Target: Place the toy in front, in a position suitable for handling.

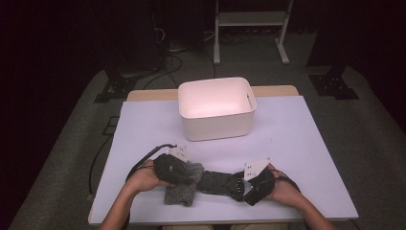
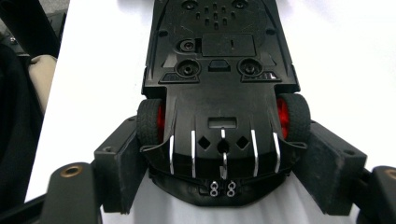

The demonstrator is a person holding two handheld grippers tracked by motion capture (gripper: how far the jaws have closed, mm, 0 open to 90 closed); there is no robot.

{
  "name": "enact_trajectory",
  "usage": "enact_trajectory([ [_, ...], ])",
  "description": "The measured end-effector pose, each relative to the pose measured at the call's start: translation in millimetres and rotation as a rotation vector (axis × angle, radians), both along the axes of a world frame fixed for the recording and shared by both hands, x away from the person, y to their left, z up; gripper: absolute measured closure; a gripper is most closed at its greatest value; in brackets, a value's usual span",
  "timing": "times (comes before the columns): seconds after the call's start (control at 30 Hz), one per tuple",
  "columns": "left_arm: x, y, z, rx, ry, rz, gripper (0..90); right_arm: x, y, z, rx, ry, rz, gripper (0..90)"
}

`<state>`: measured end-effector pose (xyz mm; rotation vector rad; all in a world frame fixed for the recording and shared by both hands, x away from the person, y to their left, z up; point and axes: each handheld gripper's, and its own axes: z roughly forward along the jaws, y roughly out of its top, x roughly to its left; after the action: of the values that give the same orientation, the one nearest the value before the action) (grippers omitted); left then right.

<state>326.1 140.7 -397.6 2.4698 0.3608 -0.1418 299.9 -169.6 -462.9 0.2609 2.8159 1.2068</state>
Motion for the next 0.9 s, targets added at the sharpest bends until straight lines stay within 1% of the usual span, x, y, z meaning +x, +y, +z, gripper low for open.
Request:
enact_trajectory([
  [0.03,0.0,0.0,0.0,0.0,0.0,0.0,79.5,0.0,0.0,0.0,0.0,0.0,0.0,23.1],
  [0.07,3.5,-6.4,2.3,-0.017,0.001,-0.011,79.5,-0.3,0.0,-0.1,0.0,-0.002,-0.002,23.1],
  [0.1,4.7,-13.2,2.5,-0.022,0.004,-0.025,79.5,-0.3,0.1,0.0,-0.001,-0.001,-0.001,23.1],
  [0.17,6.2,-31.6,2.0,-0.013,-0.001,-0.068,79.5,-0.6,0.5,0.2,-0.002,0.002,-0.004,23.1],
  [0.2,6.6,-39.4,1.4,-0.017,0.0,-0.083,79.4,-0.6,0.7,0.3,-0.003,0.002,-0.004,23.1],
  [0.23,6.6,-39.4,1.4,-0.017,0.0,-0.083,79.4,-0.6,0.7,0.3,-0.003,0.002,-0.004,23.1],
  [0.27,7.3,-55.6,-0.3,-0.029,0.004,-0.112,79.4,-0.4,0.6,0.3,-0.002,0.001,-0.004,23.1],
  [0.3,7.4,-74.0,-2.9,-0.022,0.001,-0.137,79.5,-0.2,0.5,0.0,0.0,0.002,-0.003,23.1],
  [0.33,7.4,-74.0,-2.9,-0.022,0.001,-0.137,79.5,-0.2,0.5,0.0,0.0,0.002,-0.003,23.1],
  [0.37,7.4,-84.8,-5.6,0.002,-0.01,-0.154,79.5,-0.4,0.6,0.1,0.0,0.005,-0.004,23.1],
  [0.43,8.6,-89.3,-4.6,0.017,-0.02,-0.153,79.5,-0.4,0.0,-0.2,0.002,0.003,-0.003,23.2],
  [0.47,8.6,-89.3,-4.6,0.017,-0.02,-0.153,79.5,-0.4,0.0,-0.2,0.002,0.003,-0.003,23.2],
  [0.5,9.4,-82.2,-4.1,0.023,-0.022,-0.14,79.5,0.0,-0.4,-0.6,0.006,0.001,0.0,23.2],
  [0.53,10.2,-76.5,-3.9,0.024,-0.021,-0.126,79.5,-0.5,-0.2,-0.4,0.008,0.009,-0.005,23.2],
  [0.67,12.0,-43.9,-1.7,0.034,-0.019,-0.061,79.5,0.3,-0.4,-0.5,0.005,0.0,0.002,23.2],
  [0.77,12.2,-23.9,1.5,0.006,0.0,-0.029,79.4,0.5,-0.2,-0.3,0.002,0.001,0.005,23.2],
  [0.83,12.2,-18.2,4.0,0.011,-0.008,-0.016,79.4,0.8,0.0,-0.2,0.0,0.001,0.006,23.3],
  [0.9,12.8,-16.4,5.8,0.01,-0.015,-0.011,79.4,0.7,0.5,0.1,-0.002,0.002,0.005,23.2],
])
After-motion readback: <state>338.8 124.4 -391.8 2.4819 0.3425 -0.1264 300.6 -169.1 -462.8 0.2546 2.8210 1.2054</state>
